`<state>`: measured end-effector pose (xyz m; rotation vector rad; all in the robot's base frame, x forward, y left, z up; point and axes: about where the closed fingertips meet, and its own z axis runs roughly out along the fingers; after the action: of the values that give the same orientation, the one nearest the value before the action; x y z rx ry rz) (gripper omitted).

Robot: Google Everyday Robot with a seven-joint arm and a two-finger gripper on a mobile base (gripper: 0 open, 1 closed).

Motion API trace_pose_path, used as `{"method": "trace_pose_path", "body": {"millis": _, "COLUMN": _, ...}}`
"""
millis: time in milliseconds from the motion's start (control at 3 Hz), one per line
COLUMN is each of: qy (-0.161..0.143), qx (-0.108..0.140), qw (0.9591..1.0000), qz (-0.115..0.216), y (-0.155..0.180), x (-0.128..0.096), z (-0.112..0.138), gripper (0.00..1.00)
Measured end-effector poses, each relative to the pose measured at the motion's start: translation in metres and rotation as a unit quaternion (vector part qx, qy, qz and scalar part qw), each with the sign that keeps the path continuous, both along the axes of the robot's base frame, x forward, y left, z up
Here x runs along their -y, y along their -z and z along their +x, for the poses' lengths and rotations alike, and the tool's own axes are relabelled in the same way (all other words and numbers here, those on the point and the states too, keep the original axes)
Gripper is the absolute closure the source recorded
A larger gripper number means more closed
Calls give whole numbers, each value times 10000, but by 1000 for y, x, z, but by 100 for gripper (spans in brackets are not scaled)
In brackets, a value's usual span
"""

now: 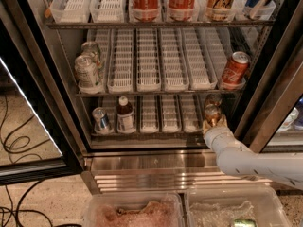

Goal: Pick orange can from bottom shelf of fridge

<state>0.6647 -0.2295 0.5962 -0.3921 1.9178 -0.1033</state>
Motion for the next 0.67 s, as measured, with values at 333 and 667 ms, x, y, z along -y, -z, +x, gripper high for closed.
{"method": "trace_pose_path", "body": {"millis": 333, "qy": 0, "qx": 0, "qw": 10000, "qz": 0, "y": 0, "x": 0, "z": 0, "gripper": 100}}
{"method": "trace_pose_path", "body": {"millis": 667, "qy": 0, "qx": 0, "qw": 10000, "qz": 0, "y": 0, "x": 0, "z": 0, "gripper": 81}}
